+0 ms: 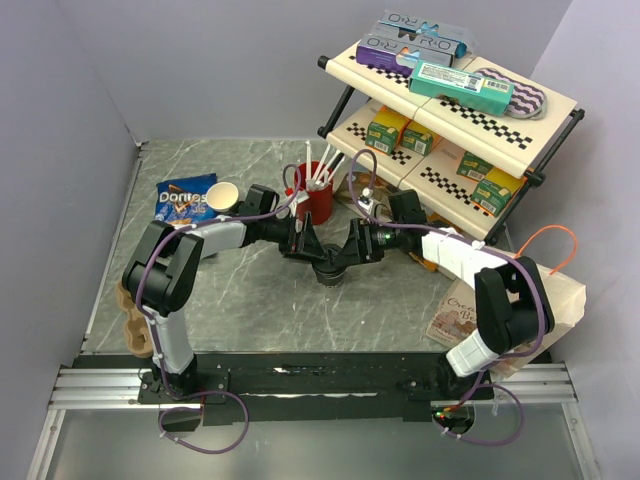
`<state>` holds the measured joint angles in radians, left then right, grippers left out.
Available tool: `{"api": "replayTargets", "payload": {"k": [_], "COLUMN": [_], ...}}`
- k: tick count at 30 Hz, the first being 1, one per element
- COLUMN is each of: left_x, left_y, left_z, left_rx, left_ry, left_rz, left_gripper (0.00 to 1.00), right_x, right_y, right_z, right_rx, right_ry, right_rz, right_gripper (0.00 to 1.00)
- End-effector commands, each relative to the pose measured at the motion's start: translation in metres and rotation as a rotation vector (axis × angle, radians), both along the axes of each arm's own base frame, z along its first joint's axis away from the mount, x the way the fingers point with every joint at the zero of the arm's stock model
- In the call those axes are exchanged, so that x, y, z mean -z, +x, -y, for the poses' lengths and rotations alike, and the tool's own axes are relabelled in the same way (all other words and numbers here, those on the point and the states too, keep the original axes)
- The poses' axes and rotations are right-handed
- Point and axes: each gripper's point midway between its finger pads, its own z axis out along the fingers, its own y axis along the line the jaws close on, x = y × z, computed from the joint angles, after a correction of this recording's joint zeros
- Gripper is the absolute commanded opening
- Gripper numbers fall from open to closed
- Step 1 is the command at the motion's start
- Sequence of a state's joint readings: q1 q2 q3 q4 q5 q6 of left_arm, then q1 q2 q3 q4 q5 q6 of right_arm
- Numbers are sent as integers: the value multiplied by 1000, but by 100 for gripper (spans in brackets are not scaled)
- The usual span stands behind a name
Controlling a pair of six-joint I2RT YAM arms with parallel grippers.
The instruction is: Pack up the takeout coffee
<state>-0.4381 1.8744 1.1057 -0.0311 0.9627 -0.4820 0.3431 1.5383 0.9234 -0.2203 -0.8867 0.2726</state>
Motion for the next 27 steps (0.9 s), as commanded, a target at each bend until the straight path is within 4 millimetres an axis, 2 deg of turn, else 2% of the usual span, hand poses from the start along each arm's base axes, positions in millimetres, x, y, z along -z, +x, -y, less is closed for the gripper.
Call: {"api": "replayTargets", "payload": {"k": [1,10,17,20,27], "left_x": [-4,2,4,12,23], "left_y": [3,0,-11,-14,-5], "left_z": [3,3,4,3,1], "left_rx": [8,29,56,71,53], "left_ry": [9,5,-55,-57,-71], "left_rz": [55,45,41,27,0], "left_gripper": [93,93,93,93,93], "right_x": [0,15,34,41,43], "right_y": [-3,-3,-16,-16,-8], "right_z": [-4,-2,2,4,0], "right_rx": [-33,-45,-55,-52,-46], "right_ry": [66,50,59,50,70], "right_rz": [-23,-33,-51,-59,-66], "right_gripper": [68,64,61,60,58]}}
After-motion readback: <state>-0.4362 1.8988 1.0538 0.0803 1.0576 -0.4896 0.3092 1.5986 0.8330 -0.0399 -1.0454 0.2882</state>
